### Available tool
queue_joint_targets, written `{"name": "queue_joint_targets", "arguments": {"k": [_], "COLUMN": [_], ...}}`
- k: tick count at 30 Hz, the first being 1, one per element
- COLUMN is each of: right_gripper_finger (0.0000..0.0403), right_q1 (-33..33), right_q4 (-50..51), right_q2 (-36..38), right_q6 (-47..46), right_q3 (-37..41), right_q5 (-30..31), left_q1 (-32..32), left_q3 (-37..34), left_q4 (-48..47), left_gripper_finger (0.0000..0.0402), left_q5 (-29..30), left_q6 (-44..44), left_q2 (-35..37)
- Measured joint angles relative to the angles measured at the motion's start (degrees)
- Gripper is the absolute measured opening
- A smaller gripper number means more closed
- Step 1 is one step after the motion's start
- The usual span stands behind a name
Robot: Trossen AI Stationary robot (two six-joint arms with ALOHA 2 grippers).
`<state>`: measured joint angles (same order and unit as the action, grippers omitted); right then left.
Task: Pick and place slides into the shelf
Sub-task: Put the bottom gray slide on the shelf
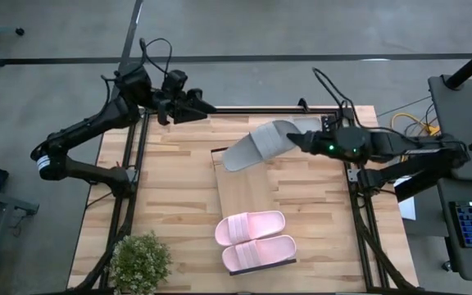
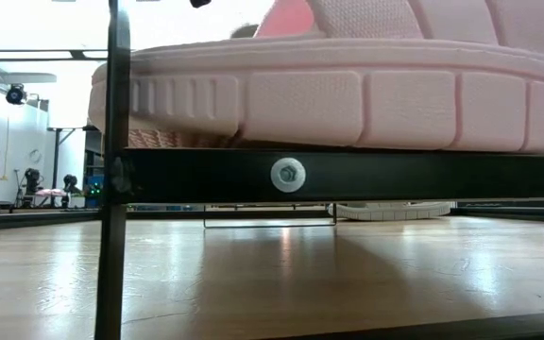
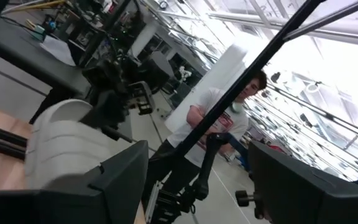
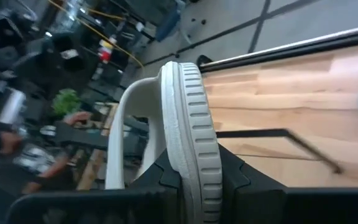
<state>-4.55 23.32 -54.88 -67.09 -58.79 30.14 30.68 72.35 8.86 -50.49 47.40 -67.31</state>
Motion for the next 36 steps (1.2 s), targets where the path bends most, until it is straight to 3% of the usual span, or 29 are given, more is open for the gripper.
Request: {"name": "queue_joint_targets", "arguments": {"k": [11,23,36], "right_gripper_finger": [0.0033,0.0033,0.0033], "right_q1": [-8.29,-10.22,-10.2], "right_q4": [-21.88,-28.26,-41.54], "right_q2": [0.21,-0.73,-0.71], "right_q6": [-6.6,-10.3,-14.47], "right_q3": [12.69,18.21,28.07], "right_q5": [10.67,13.42,13.47], "left_q1": [-0.02,-0.04,-0.04], "left_q3": [0.09,0.09,0.07], "left_q4": [0.13,1.74,4.22], "left_gripper_finger": [0.0261,0.0261,0.0261], "left_q5": [0.4,0.44,1.21], "left_q6": [0.09,0.3,0.28], "left_q2": [-0.02,0.07,-0.02]}}
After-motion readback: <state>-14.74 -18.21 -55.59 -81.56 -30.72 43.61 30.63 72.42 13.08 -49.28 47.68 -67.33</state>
